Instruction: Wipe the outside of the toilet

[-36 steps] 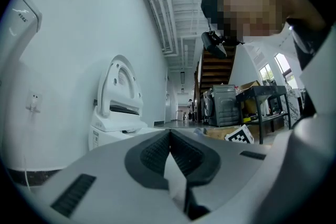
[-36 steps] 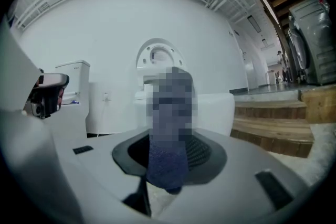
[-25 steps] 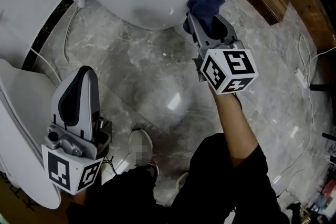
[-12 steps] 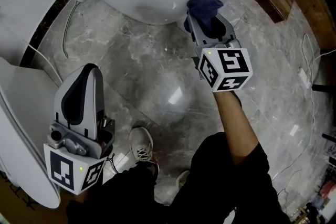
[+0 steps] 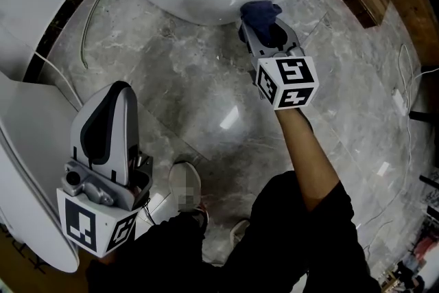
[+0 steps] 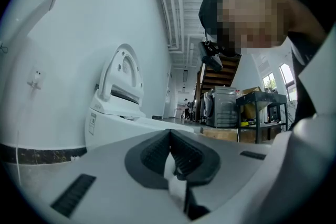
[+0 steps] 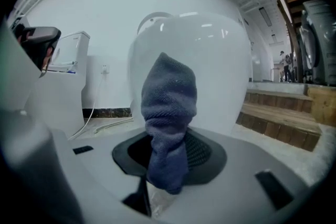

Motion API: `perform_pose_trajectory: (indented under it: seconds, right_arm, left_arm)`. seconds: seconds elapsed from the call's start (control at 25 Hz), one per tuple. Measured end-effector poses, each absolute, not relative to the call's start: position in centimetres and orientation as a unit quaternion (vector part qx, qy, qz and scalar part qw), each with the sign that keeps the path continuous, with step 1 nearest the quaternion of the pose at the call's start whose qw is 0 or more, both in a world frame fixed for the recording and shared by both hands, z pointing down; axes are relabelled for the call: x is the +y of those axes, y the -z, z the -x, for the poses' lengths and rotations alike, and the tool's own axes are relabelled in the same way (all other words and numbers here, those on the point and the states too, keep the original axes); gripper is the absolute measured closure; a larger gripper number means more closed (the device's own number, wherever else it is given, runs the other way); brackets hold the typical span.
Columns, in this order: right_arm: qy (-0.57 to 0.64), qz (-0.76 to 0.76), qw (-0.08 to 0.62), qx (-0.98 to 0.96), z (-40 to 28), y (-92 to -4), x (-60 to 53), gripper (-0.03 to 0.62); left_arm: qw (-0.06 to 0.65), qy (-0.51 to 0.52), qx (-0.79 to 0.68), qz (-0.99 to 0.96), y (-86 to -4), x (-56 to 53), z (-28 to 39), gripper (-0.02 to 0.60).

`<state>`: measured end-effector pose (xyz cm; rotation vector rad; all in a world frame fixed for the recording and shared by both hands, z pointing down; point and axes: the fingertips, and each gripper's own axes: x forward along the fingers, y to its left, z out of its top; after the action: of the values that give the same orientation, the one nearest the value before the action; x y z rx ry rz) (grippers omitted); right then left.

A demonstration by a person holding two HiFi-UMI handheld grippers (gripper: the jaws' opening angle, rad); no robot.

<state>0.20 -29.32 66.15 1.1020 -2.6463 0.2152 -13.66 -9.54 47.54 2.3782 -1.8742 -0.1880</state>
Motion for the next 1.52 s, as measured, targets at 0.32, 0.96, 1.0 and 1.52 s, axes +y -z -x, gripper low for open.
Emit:
perform_pose_trajectory:
  seconds: [0.32,0.96,1.0,1.52]
  right_arm:
    - [-0.108,-0.365,0.158,-0.911,0.9,-70.9,-29.7,0.470]
    - [-0.183,-0.348,0.248,-0.885,3.1,-81.2,-30.9,0.468]
    - [-0.191,-0.348,0.252,-0.882,3.2,-81.8,-30.9,0.468]
    - [-0.209,-0.336,0.313,-0.863,4.3,-86.3,-31.4,0.468]
  left_arm:
    - [0.059,0.072,-0.611,-0.786,-47.4,-9.5,13.7,0.571]
    - [0.067,0.072,-0.605,-0.790,-48.6,-10.0,14.5,0.572]
    - [0.071,0.071,-0.603,-0.792,-48.8,-10.0,14.5,0.572]
    - [0.083,0.065,-0.598,-0.794,-49.9,-9.9,14.9,0.572]
